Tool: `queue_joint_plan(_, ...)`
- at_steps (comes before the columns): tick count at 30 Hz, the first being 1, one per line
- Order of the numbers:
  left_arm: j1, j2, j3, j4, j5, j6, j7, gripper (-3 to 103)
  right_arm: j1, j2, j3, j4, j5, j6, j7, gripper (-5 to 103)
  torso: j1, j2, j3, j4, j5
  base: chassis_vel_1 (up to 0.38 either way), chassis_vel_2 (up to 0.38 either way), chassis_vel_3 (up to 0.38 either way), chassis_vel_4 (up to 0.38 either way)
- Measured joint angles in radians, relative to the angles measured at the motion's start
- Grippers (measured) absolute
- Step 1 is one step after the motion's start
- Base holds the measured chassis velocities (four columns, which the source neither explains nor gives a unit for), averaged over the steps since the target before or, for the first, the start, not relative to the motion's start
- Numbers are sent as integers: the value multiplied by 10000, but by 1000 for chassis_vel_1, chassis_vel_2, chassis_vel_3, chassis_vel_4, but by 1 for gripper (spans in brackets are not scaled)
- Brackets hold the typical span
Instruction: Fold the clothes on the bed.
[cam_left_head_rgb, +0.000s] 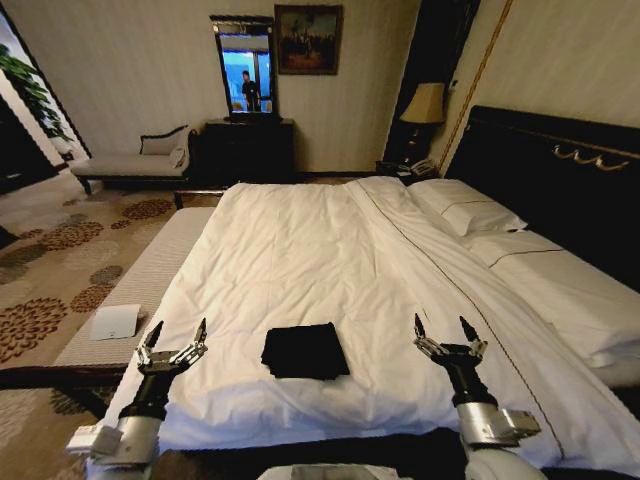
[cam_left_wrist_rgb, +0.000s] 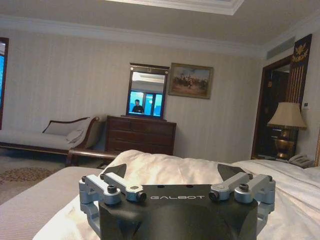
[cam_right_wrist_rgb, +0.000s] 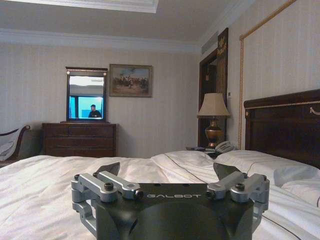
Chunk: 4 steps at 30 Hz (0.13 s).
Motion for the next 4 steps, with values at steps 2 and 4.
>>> queue_joint_plan(2, 0, 0, 0, 0, 0, 0, -2, 100, 0, 0, -1, -1, 0, 0, 0, 100, 0, 0, 0, 0, 0, 0, 0, 0, 0)
queue_joint_plan(4, 0, 0, 0, 0, 0, 0, -3, 100, -1, 0, -1, -1, 0, 0, 0, 100, 0, 0, 0, 0, 0, 0, 0, 0, 0)
